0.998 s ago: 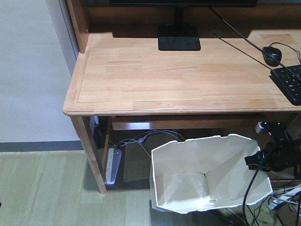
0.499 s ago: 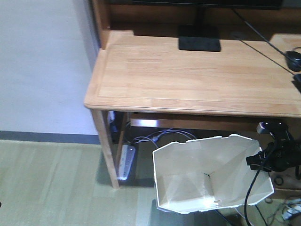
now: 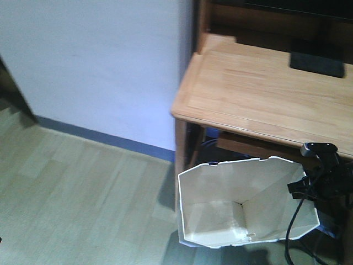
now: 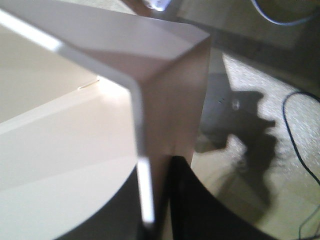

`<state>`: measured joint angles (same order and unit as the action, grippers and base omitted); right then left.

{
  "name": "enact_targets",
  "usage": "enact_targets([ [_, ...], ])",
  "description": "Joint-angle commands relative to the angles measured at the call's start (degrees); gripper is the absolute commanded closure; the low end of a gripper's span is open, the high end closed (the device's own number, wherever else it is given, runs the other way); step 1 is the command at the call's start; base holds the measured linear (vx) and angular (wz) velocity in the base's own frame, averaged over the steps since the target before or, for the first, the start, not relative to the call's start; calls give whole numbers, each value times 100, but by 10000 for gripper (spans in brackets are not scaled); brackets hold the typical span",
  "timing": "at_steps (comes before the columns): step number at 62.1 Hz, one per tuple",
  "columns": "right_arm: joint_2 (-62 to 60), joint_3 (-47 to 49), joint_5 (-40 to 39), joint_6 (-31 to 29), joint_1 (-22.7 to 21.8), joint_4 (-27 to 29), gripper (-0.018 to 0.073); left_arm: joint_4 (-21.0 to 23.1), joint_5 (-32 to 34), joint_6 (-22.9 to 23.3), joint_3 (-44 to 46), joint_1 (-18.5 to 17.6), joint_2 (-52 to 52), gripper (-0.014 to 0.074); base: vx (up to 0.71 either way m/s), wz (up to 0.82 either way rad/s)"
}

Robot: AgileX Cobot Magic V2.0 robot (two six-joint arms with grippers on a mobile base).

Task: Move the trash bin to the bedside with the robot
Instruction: 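Hold the bin rim with the right gripper while the base turns toward the bed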

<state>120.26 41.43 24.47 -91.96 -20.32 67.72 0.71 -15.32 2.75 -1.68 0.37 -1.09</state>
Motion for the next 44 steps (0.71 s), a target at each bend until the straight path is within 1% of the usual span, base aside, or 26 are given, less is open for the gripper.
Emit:
enact_targets([
  [1, -365, 71, 993, 32, -5, 290, 565, 25, 423, 45, -165, -15, -57, 602, -3, 62],
  [18, -365, 71, 993, 32, -5, 290, 565, 25, 423, 45, -165, -15, -57, 602, -3, 57],
  [44, -365, 71, 993, 32, -5, 290, 565, 25, 423, 45, -165, -15, -57, 602, 2, 48],
])
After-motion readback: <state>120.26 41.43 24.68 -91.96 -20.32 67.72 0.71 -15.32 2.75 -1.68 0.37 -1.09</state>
